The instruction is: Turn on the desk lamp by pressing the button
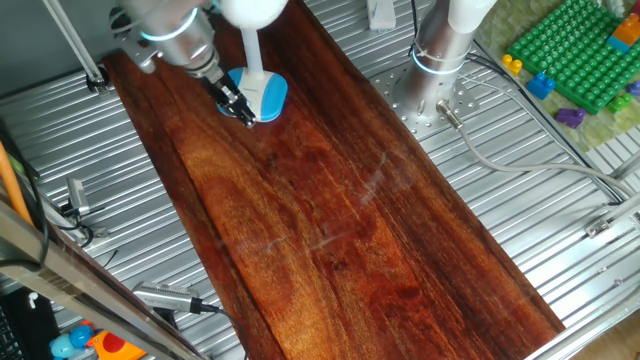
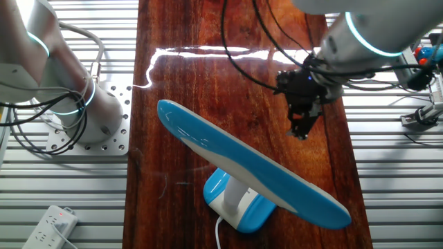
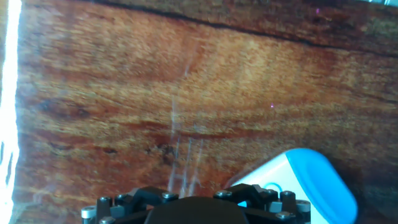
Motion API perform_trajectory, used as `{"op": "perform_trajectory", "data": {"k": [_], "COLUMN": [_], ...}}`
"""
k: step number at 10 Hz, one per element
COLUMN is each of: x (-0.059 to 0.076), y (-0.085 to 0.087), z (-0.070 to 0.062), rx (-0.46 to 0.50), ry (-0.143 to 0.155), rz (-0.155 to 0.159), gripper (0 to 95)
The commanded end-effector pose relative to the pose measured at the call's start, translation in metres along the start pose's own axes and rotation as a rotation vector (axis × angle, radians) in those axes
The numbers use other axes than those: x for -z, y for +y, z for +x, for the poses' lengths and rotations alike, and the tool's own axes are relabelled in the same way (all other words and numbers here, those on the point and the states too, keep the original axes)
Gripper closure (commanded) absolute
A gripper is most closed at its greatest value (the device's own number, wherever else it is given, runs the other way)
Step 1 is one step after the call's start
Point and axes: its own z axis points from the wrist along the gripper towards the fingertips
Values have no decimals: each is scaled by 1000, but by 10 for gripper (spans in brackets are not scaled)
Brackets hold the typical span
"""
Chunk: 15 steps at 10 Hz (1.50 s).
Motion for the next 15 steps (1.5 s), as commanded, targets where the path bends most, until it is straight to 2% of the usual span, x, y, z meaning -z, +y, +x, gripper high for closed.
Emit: {"op": "perform_trajectory", "data": {"k": [1,9,13,15], "x": [-8,-44,-61,-69], "y": [-8,-18,-27,-33], "z": [5,29,35,33], "rx": [3,-9,-1,-10], "ry": [22,16,34,54], "rz": [16,3,7,26], "gripper": [0,0,0,0]}}
